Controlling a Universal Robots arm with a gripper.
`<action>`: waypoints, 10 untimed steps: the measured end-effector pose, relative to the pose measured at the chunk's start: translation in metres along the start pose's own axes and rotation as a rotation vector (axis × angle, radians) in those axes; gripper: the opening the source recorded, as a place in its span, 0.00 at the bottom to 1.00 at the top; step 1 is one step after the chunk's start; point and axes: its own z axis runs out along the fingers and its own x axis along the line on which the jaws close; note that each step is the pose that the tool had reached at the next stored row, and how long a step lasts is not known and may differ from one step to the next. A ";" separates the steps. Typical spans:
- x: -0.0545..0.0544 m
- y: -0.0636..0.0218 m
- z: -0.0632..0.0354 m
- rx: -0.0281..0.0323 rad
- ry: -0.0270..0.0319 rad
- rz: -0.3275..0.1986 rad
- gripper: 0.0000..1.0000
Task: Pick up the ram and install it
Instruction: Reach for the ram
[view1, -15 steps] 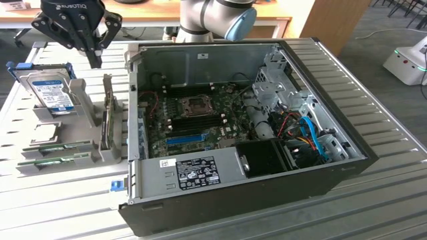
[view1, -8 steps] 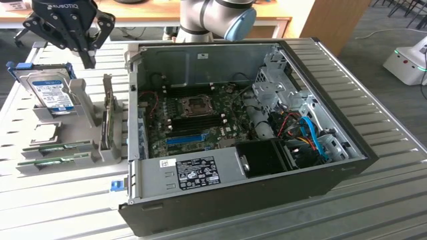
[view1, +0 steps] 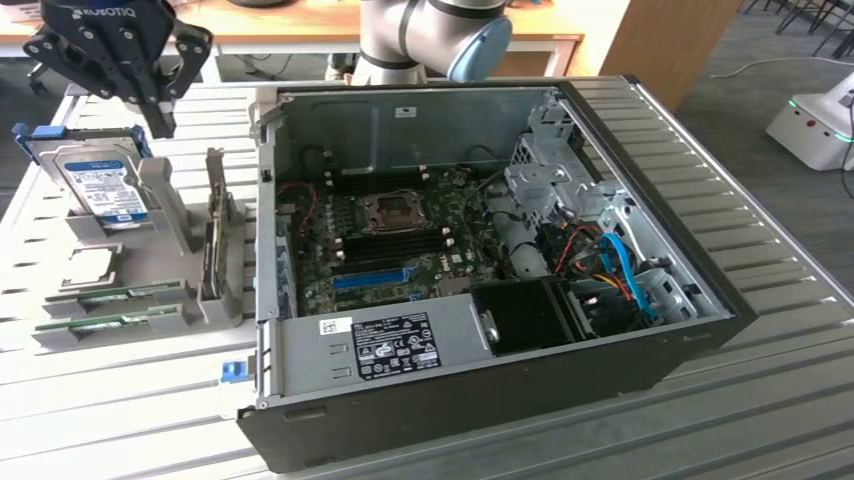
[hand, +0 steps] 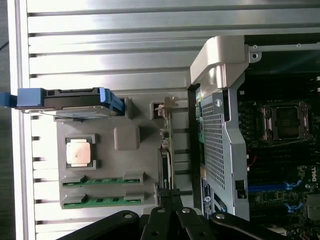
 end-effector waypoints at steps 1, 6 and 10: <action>0.002 -0.0001 0.0000 0.0000 0.0000 0.000 0.11; 0.010 -0.0008 -0.0002 0.0000 0.0000 0.000 0.11; 0.017 -0.0013 -0.0003 0.0000 0.0000 0.000 0.11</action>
